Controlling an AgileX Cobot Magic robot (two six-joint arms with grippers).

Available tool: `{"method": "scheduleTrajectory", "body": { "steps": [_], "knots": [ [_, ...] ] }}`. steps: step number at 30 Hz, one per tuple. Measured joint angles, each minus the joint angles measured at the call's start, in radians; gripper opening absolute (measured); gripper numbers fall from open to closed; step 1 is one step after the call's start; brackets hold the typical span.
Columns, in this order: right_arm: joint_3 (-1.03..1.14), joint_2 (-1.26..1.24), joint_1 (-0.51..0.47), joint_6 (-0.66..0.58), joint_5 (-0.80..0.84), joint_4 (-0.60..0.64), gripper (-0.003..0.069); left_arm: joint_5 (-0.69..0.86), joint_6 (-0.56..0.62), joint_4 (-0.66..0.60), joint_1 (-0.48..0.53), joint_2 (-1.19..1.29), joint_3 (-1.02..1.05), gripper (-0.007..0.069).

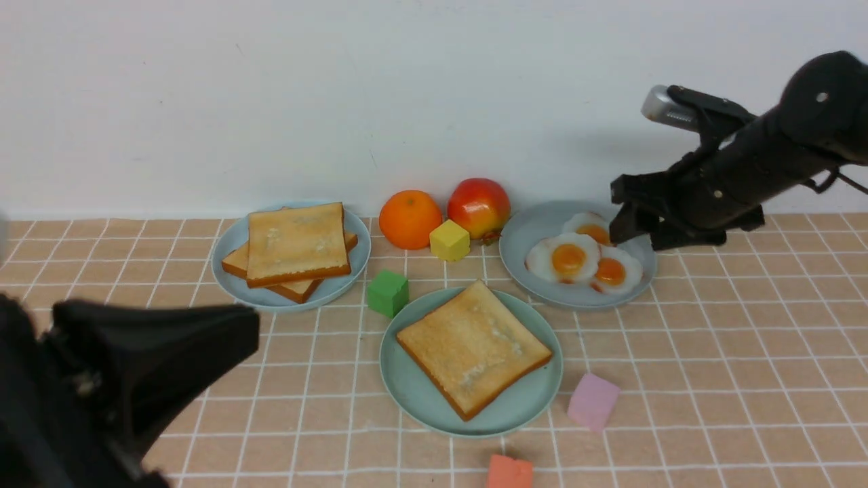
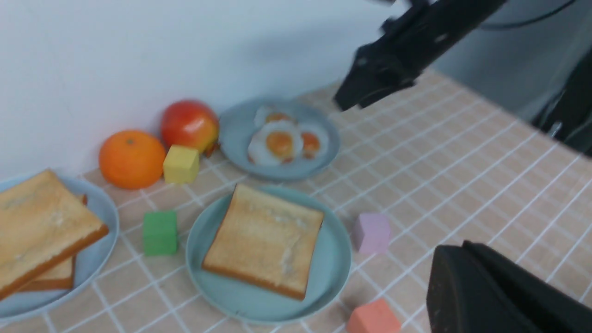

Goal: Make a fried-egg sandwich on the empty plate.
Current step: Use the right arm to grab a fried egg

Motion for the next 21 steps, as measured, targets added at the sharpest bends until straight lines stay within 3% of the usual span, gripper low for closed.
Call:
{"method": "scheduleTrajectory", "body": {
  "steps": [10, 21],
  "knots": [
    [-0.246, 0.259, -0.006, -0.081, -0.01, 0.076, 0.0421, -0.065, -0.001, 0.0, 0.0, -0.04, 0.052, -0.0013],
    [-0.323, 0.368, -0.013, -0.085, -0.036, 0.133, 0.0421, -0.057, -0.004, -0.008, 0.0, -0.04, 0.052, -0.0013]
  ]
}}
